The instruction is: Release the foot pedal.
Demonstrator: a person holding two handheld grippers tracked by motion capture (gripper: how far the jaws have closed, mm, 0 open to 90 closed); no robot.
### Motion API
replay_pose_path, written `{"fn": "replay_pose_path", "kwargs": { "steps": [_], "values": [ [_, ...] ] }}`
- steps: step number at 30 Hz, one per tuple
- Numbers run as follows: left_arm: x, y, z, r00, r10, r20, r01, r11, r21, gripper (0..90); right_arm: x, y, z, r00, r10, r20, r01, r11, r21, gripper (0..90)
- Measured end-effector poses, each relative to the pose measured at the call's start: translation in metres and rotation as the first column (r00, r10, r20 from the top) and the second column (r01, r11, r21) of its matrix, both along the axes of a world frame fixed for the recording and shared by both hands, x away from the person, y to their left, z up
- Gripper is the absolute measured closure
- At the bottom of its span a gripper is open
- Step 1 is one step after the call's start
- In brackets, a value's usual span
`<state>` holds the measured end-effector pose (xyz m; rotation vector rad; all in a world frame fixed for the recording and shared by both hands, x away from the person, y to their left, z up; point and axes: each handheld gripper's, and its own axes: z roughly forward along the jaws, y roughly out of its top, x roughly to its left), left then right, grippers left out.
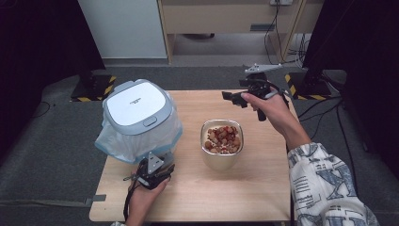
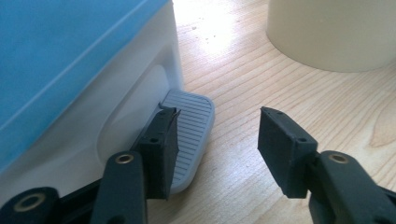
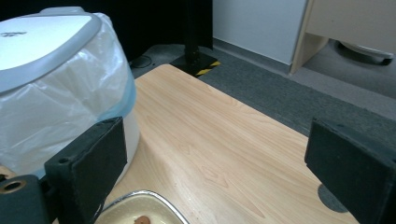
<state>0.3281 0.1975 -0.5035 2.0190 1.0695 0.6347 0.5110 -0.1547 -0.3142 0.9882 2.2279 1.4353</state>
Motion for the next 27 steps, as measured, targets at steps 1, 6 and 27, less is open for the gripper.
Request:
{"fn": "replay_pose_path", "kwargs": {
  "steps": [1,6,27],
  "values": [
    [0.000,0.000,0.000,1.0000,0.002,-0.003,-0.002,1.0000,-0.002,45.5,0.000,-0.002,-0.001,1.0000,-0.007,-0.001,0.007,1.000,0.001,6.0],
    [0.000,0.001,0.000,1.0000,0.004,-0.008,-0.004,1.0000,-0.005,40.7,0.001,-0.012,-0.004,0.9980,-0.063,0.002,0.063,0.998,0.007,5.8],
    [0.001,-0.002,-0.001,0.9994,-0.033,-0.013,0.032,0.9992,-0.024,32.5,-0.008,-0.065,-0.028,0.9417,-0.336,0.014,0.336,0.942,0.023,5.2]
  ]
}}
